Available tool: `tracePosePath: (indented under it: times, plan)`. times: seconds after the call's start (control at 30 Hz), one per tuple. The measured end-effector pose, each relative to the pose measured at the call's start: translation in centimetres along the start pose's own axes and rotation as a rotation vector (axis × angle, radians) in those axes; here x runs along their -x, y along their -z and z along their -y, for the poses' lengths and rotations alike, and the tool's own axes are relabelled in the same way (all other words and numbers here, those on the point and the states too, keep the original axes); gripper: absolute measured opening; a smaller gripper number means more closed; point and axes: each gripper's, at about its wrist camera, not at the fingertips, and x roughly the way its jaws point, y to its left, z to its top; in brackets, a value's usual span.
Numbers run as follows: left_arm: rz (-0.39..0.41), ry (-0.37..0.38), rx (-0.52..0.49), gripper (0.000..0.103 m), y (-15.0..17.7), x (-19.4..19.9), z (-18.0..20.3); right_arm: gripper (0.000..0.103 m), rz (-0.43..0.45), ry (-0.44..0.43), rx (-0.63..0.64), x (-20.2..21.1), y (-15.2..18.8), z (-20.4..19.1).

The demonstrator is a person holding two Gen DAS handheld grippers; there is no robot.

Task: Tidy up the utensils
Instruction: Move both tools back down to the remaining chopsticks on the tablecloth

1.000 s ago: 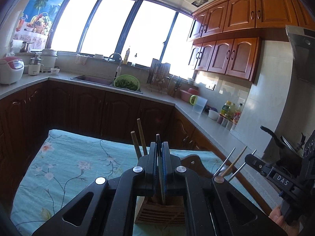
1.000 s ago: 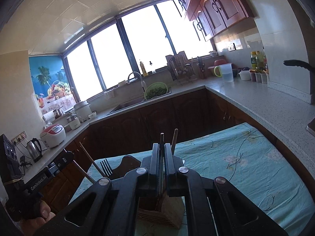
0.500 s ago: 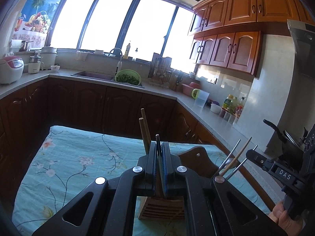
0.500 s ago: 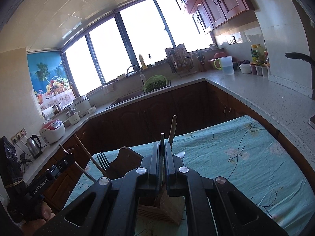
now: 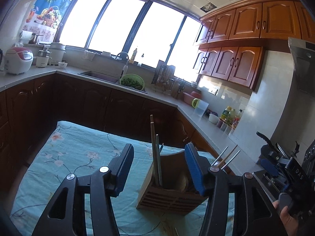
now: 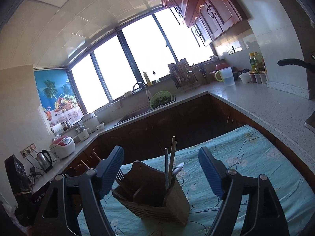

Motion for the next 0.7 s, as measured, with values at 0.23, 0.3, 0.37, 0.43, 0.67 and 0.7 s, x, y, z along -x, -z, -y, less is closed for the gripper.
tracePosePath:
  times: [0.23, 0.3, 0.37, 0.43, 0.67, 0.7]
  plan:
    - [-0.056, -0.04, 0.039, 0.067, 3.6, 4.4, -1.2, 0.092, -0.029, 0.019, -0.009, 4.0, 2.9, 1.1]
    - [-0.08, -0.047, 0.044, 0.067, 4.4, 5.6, -1.2, 0.092, -0.049, 0.03, -0.018, 5.1, 4.0, 1.6]
    - [-0.104, -0.055, 0.053, 0.068, 5.3, 6.5, -1.3, 0.093, -0.068, 0.042, -0.028, 6.2, 5.2, 2.1]
    - [-0.13, -0.06, 0.06, 0.069, 5.8, 7.2, -1.2, 0.093, -0.09, 0.052, -0.035, 7.2, 6.3, 2.6]
    - [-0.196, -0.073, 0.064, 0.069, 7.2, 9.1, -0.7, 0.093, -0.151, 0.099, -0.043, 10.0, 9.5, 4.0]
    - [-0.204, -0.074, 0.062, 0.069, 7.4, 9.2, -0.5, 0.093, -0.156, 0.106, -0.043, 10.3, 9.9, 4.1]
